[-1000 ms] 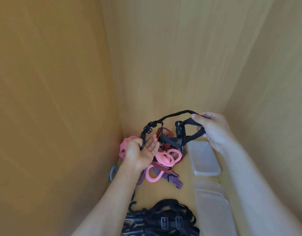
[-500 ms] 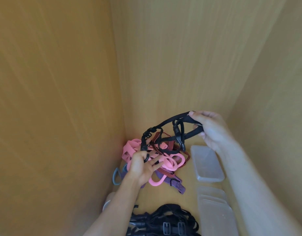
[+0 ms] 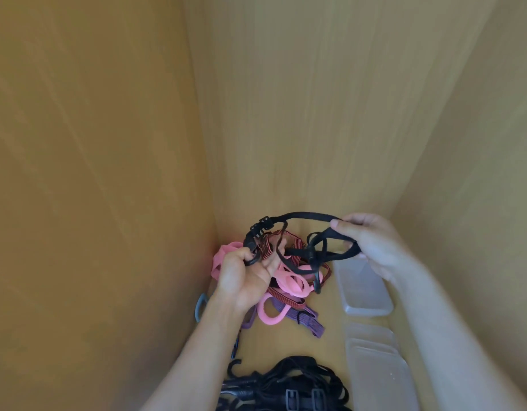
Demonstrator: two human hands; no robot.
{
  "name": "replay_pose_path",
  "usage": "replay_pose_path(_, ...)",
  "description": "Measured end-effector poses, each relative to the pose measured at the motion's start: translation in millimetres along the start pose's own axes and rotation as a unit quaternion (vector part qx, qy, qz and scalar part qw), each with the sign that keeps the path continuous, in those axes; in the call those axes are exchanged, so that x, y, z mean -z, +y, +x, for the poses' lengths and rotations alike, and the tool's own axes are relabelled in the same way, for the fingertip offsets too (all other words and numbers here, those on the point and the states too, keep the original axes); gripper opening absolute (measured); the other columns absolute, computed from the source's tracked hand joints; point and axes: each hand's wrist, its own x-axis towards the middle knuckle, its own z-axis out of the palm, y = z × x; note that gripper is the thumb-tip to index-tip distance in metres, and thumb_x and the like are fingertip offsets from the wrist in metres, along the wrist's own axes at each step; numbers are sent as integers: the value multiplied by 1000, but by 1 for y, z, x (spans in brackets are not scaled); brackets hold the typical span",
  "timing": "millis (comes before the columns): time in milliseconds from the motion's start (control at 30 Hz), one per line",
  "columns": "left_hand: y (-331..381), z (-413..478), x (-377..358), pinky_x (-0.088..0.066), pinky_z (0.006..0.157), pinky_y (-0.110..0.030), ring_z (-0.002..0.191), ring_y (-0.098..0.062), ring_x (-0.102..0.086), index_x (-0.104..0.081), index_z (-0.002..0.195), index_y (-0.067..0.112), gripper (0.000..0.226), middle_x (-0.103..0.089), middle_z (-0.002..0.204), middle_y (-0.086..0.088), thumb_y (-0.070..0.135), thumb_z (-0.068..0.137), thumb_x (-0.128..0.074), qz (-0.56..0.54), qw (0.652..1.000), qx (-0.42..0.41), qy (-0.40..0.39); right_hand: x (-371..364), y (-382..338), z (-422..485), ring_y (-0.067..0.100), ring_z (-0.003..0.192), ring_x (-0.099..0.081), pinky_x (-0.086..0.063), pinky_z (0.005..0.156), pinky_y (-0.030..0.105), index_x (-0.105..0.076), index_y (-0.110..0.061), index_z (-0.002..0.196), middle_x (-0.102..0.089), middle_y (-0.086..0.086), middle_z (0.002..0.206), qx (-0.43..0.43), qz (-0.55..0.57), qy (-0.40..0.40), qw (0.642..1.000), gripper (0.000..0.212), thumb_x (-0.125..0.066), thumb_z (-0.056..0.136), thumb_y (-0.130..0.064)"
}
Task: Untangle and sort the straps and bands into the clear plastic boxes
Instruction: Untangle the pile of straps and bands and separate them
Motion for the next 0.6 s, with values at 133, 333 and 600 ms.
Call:
replay_pose_path(133, 11, 5, -12, -46, 108, -53, 110, -46, -66, -48, 122, -15, 53, -60, 119, -39, -13, 75, -22, 71, 997, -24, 4, -10, -8, -13, 7, 47, -48, -33, 46, 19, -68, -14, 76, -62, -1, 64, 2, 0, -69, 998, 16, -70, 92, -15)
replay_pose_path(333, 30, 7, -26, -61, 85, -48, 91, -43, -70, -48, 121, -7, 48, -59, 116, -29, -12, 79, -24, 384, 923, -15, 29, -23, -27, -17, 9, 45, -44, -26, 36, 18, -67, -6, 82, -60, 2, 64, 50, 66, -88, 993, 12, -67, 93, -9)
replay_pose_path(600, 48, -3, -40, -61, 83, -46, 88, -40, -74, -37, 135, 9, 47, -56, 133, -15, -1, 91, -27, 507, 860, -21, 59, -26, -20, -3, 10, 43, -42, -24, 34, 18, -67, -2, 86, -59, 8, 73, 36, 109, -28, 993, 13, -65, 95, -11)
